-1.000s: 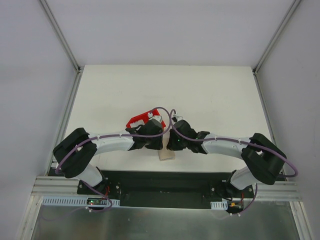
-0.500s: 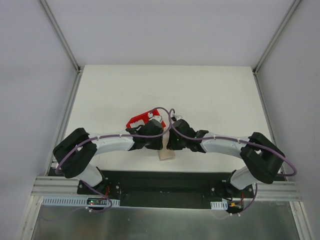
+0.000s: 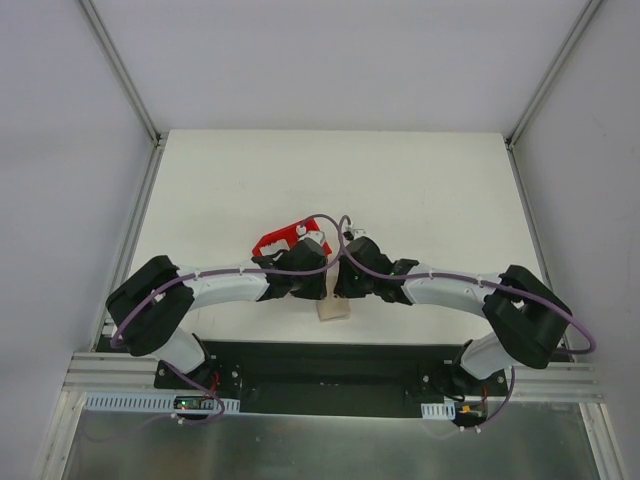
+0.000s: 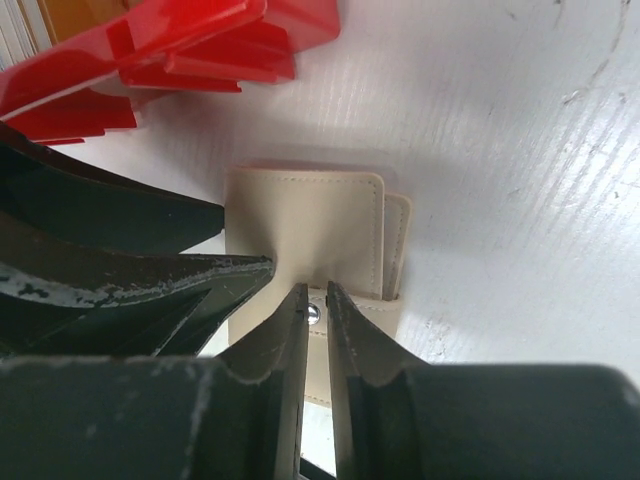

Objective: Put the credit cards into the card holder
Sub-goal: Close the card holder at the center of the board.

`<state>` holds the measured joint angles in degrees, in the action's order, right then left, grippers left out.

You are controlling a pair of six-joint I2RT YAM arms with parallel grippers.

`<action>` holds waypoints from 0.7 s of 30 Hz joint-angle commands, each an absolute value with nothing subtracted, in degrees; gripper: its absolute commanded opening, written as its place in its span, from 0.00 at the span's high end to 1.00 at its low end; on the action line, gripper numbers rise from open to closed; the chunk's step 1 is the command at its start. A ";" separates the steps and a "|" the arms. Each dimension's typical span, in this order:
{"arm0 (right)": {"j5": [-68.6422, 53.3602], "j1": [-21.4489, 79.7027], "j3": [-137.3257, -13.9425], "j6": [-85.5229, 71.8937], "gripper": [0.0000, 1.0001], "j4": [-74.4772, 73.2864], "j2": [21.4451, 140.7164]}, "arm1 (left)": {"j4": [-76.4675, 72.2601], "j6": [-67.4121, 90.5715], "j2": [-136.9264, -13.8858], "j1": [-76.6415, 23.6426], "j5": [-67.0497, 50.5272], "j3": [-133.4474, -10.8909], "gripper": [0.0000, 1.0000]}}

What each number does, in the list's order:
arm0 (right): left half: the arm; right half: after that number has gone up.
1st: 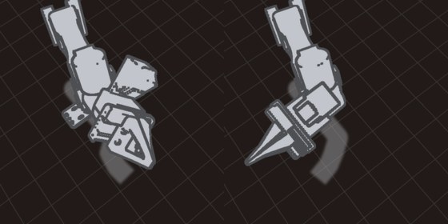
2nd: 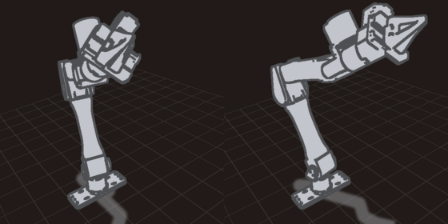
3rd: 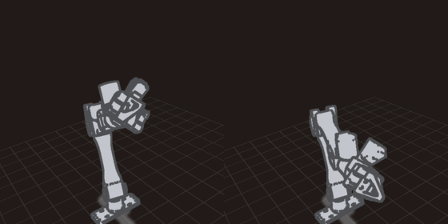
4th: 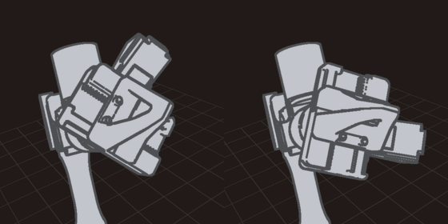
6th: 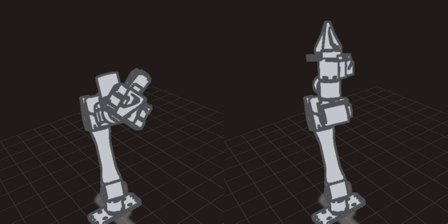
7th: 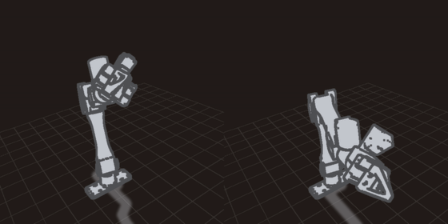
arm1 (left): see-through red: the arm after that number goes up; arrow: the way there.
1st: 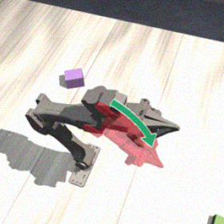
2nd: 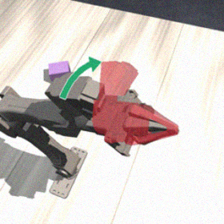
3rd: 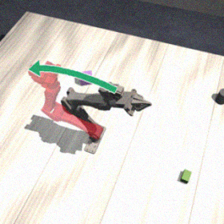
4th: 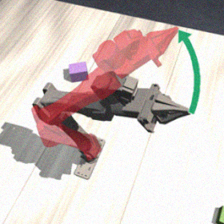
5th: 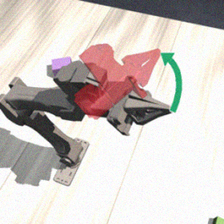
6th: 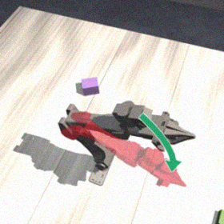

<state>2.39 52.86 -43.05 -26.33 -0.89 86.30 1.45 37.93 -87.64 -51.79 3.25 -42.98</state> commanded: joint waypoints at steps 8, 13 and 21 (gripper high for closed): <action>3.61 52.29 -42.63 -25.49 0.83 -1.41 82.62 | 1.76 35.16 -87.63 -52.56 2.29 -46.94 0.62; 2.90 52.21 -42.36 -25.31 0.82 -1.41 81.04 | 2.11 35.07 -86.31 -52.65 1.85 -45.97 0.61; 1.58 52.21 -40.52 -26.89 0.81 -0.79 79.37 | 2.11 35.51 -86.48 -52.65 1.85 -45.26 0.61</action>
<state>2.17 52.36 -41.60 -26.26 -0.93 81.97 2.02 36.53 -87.64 -51.83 1.96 -45.43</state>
